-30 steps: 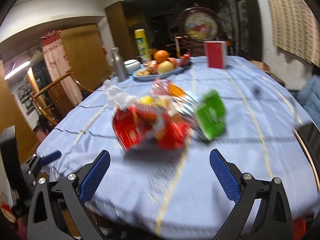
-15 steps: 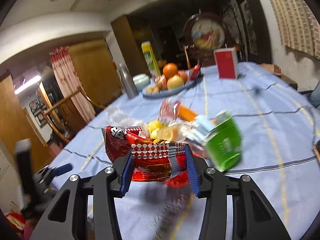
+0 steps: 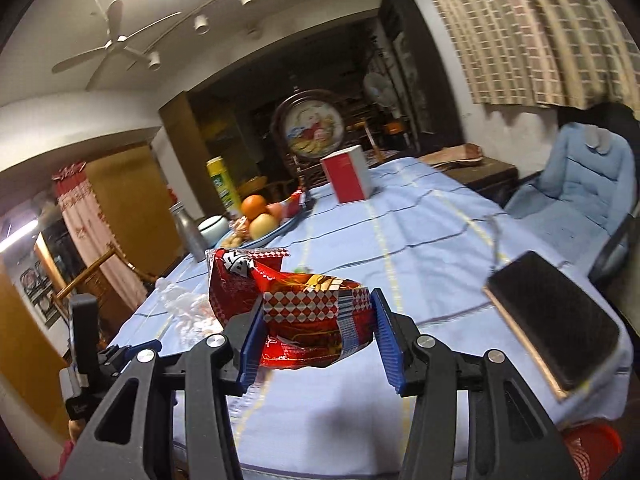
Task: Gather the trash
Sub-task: 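Grasp the red chip bag with the right tool and lift it, then grasp the red mesh bag with the left tool while the right tool holds the chip bag, then carry both items to the red wastebasket and open both tools to drop them, then return both tools to the table toward the paper cup and green carton, then grasp the white paper cup with the left tool while the right tool grasps the green carton, then carry both items over the wastebasket and open both tools to drop them, then return both tools to the table toward the orange-peel cup and blue mask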
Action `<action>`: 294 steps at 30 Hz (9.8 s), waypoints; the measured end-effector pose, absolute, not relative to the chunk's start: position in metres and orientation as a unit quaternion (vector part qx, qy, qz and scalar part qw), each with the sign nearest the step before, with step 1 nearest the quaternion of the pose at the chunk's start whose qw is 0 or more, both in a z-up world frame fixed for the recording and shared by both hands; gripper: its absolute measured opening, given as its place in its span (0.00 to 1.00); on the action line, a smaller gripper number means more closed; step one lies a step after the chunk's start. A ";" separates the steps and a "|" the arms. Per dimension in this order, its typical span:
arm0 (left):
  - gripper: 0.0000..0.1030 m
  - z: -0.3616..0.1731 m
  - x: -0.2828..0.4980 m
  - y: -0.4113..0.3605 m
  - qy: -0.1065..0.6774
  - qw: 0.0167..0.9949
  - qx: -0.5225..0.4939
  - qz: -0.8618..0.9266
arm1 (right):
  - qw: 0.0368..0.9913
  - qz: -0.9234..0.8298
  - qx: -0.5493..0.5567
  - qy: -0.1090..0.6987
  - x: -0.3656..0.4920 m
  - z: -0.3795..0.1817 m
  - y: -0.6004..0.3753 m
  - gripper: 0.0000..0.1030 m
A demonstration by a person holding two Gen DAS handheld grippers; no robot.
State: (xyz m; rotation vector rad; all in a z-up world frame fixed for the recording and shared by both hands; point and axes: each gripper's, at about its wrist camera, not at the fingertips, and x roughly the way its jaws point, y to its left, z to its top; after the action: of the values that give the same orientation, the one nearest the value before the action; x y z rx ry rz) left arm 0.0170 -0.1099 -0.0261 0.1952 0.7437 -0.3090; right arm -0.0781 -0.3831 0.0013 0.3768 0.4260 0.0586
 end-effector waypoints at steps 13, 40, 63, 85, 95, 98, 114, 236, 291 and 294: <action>0.94 -0.041 0.047 -0.049 0.381 0.915 0.129 0.016 | 0.953 0.024 0.221 0.204 -0.096 -0.012 -0.410 0.49; 0.39 -0.052 0.037 -0.168 0.388 0.877 0.155 -0.237 | 0.945 -0.029 0.256 0.201 -0.157 -0.028 -0.470 0.49; 0.54 -0.063 0.045 -0.181 0.408 0.880 0.144 -0.198 | 0.936 -0.093 0.272 0.201 -0.234 -0.049 -0.515 0.49; 0.43 -0.005 -0.067 -0.276 0.348 0.841 0.131 -0.392 | 0.882 -0.203 0.283 0.319 -0.285 -0.140 -0.555 0.49; 0.43 -0.020 -0.108 -0.367 0.361 0.787 0.176 -0.468 | 0.837 -0.260 0.318 0.361 -0.298 -0.198 -0.591 0.77; 0.43 -0.031 -0.126 -0.403 0.366 0.763 0.199 -0.494 | 0.839 -0.281 0.318 0.340 -0.314 -0.191 -0.601 0.78; 0.86 -0.085 -0.175 -0.506 0.377 0.710 0.281 -0.524 | 0.823 -0.310 0.381 0.284 -0.371 -0.201 -0.644 0.79; 0.37 -0.007 -0.027 -0.191 0.387 0.846 0.018 -0.367 | 0.945 0.005 0.221 0.241 -0.108 -0.014 -0.419 0.69; 0.79 -0.081 -0.155 -0.461 0.424 0.704 0.211 -0.530 | 0.868 -0.240 0.332 0.280 -0.309 -0.131 -0.609 0.84; 0.79 -0.075 -0.154 -0.453 0.419 0.710 0.205 -0.527 | 0.873 -0.239 0.319 0.282 -0.306 -0.122 -0.601 0.85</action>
State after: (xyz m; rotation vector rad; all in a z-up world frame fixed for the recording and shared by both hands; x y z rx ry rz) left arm -0.1538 -0.4529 -0.0753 0.4548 0.9297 -1.1690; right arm -0.3063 -0.6011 -0.1224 0.6671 0.5883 -0.4997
